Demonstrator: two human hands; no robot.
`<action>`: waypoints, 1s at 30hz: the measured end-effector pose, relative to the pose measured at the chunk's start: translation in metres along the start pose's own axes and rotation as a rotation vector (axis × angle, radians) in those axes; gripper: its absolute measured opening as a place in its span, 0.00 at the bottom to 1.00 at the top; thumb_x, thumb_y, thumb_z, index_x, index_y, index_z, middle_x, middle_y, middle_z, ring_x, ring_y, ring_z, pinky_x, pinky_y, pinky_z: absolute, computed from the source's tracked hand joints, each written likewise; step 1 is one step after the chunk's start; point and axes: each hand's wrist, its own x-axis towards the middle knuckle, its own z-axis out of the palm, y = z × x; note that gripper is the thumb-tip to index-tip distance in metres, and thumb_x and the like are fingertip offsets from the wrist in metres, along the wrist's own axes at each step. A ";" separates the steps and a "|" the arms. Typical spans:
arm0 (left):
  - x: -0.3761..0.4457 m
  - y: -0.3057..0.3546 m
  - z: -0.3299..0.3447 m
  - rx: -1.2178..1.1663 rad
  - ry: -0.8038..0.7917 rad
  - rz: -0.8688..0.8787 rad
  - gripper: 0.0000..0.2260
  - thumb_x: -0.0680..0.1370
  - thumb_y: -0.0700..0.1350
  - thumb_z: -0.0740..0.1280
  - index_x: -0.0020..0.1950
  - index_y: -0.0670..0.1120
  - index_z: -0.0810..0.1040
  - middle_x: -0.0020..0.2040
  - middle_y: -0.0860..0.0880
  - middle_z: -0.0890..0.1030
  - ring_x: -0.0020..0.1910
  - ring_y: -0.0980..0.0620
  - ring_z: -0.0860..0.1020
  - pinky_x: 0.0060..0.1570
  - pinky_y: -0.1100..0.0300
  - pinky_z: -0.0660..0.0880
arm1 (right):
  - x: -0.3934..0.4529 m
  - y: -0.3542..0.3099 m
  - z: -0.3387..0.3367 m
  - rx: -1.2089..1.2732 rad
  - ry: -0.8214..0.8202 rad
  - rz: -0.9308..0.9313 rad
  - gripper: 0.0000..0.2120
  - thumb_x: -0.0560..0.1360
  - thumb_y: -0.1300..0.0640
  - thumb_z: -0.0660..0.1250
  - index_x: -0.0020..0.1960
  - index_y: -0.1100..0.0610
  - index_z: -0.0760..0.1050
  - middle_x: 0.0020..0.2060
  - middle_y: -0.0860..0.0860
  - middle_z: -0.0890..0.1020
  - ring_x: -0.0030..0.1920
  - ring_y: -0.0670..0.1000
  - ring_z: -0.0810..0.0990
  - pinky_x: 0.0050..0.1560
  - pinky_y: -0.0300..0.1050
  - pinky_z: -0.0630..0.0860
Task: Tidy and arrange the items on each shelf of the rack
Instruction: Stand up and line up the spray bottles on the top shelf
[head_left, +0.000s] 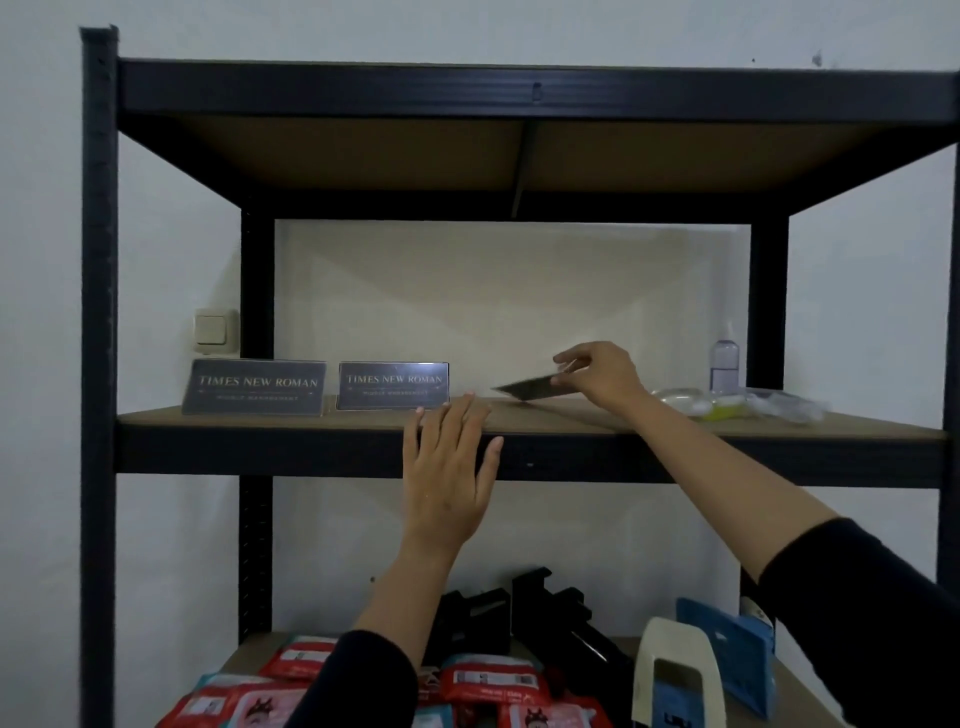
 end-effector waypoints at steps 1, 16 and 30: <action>0.000 0.000 0.000 0.002 -0.003 0.001 0.19 0.82 0.54 0.53 0.66 0.48 0.73 0.66 0.50 0.74 0.64 0.49 0.72 0.70 0.49 0.61 | 0.001 -0.001 -0.001 0.029 0.056 -0.017 0.14 0.70 0.55 0.76 0.55 0.55 0.83 0.50 0.52 0.84 0.52 0.49 0.81 0.53 0.40 0.74; 0.002 0.001 -0.003 0.005 -0.015 0.005 0.19 0.82 0.55 0.52 0.65 0.48 0.73 0.64 0.49 0.75 0.63 0.49 0.73 0.70 0.49 0.61 | 0.015 -0.005 0.006 0.266 -0.063 0.312 0.09 0.79 0.57 0.66 0.57 0.58 0.79 0.54 0.56 0.81 0.54 0.57 0.79 0.58 0.54 0.78; 0.005 0.014 -0.003 -0.040 0.054 -0.045 0.17 0.79 0.54 0.54 0.58 0.46 0.76 0.60 0.48 0.77 0.59 0.47 0.74 0.68 0.44 0.61 | -0.024 -0.003 -0.022 0.013 0.100 0.096 0.22 0.74 0.62 0.68 0.66 0.60 0.70 0.53 0.58 0.78 0.48 0.51 0.75 0.47 0.38 0.68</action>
